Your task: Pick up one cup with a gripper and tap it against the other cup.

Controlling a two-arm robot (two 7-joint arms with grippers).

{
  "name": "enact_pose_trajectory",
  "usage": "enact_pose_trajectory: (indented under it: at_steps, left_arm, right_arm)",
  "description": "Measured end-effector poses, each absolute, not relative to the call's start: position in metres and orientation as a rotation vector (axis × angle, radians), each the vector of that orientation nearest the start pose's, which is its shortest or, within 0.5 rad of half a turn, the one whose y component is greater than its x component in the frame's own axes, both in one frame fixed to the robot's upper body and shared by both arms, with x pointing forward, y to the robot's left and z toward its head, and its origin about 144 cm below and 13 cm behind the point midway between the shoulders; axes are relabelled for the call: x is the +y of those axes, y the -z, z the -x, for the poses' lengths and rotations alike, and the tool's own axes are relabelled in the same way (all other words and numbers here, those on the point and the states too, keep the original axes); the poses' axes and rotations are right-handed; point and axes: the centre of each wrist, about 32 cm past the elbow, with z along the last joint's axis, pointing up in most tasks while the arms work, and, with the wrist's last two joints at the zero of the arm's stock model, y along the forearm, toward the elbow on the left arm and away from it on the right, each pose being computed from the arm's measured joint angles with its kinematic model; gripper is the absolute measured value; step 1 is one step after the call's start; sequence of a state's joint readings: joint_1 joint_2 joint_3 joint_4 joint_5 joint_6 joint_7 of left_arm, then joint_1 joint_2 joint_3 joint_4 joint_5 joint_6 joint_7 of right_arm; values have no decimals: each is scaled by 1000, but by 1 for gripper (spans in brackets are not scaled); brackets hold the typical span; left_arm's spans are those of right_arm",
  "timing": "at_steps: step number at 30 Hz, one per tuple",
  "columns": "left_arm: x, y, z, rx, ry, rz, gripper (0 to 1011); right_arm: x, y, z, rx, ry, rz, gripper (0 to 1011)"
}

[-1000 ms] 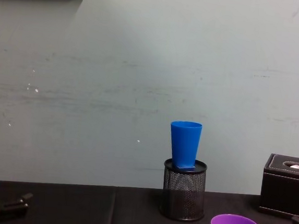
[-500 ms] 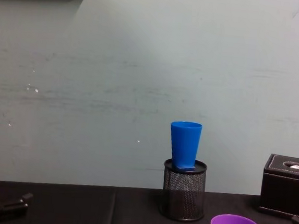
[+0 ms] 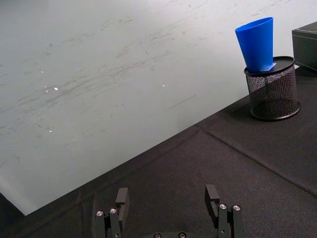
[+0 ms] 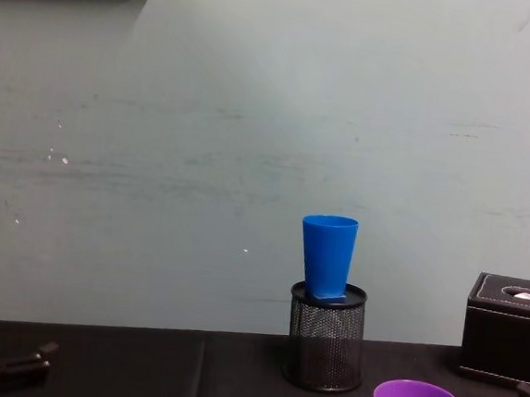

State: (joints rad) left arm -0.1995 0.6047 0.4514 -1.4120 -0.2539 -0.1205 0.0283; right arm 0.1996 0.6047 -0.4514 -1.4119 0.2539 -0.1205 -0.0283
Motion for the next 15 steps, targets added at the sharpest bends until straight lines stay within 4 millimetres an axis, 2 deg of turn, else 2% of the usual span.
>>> enact_pose_trajectory:
  at_steps: [15]
  left_arm:
    - [310,-1140,-489,-285,-1248,-304,1005]
  right_arm:
    - [-310,-1140,-489,-285,1248,304,1003]
